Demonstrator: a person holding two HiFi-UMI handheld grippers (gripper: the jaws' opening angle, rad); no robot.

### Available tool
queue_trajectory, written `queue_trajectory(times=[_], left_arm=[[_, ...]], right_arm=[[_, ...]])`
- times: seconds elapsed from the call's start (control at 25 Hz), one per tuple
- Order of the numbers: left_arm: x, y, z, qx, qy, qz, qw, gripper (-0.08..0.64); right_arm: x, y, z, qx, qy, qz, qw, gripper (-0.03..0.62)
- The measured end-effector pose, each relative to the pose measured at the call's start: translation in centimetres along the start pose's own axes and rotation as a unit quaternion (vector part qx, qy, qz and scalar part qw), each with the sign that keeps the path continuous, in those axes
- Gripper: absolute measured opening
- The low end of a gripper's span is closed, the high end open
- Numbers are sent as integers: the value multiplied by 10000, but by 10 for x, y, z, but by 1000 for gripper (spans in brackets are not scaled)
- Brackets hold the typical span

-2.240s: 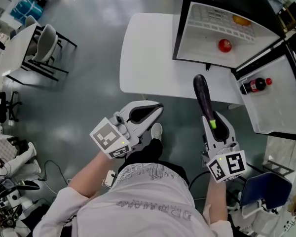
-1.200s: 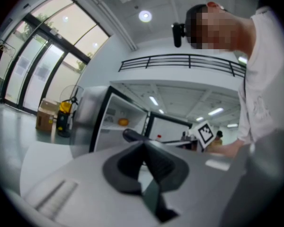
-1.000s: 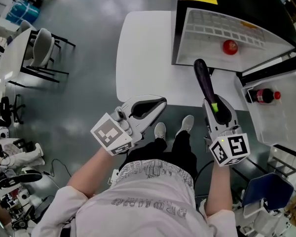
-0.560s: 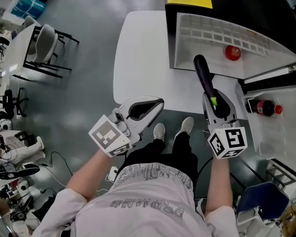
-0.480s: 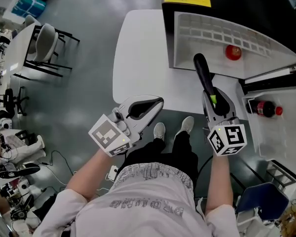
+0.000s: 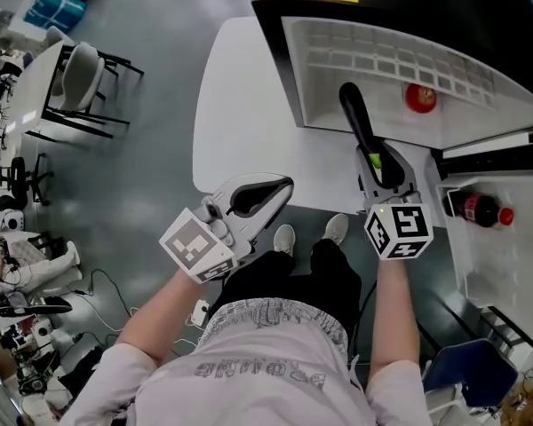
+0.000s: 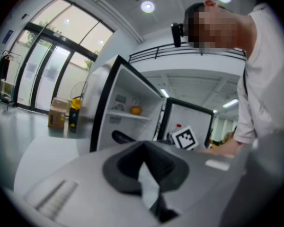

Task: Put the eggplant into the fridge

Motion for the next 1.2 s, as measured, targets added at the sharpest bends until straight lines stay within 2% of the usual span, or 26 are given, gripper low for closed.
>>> queue_trajectory(times=[0.56, 1.2], left_arm=[[35, 26, 13, -275, -144, 75, 9995, 8], [63, 56, 17, -478, -346, 37, 9983, 8]], right_arm=[[34, -23, 51, -104, -10, -182, 9998, 127], [58, -41, 99, 31, 160, -571, 9982, 129]])
Point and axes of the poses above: the fingertips, and each gripper's own axes: z forward along the fingers, y to its left, x out of its underside, the point moved 2 cm from there along -z, backward along the fingers, and after that the axes turned 14 degrees about -y, right-handed, at the moved point
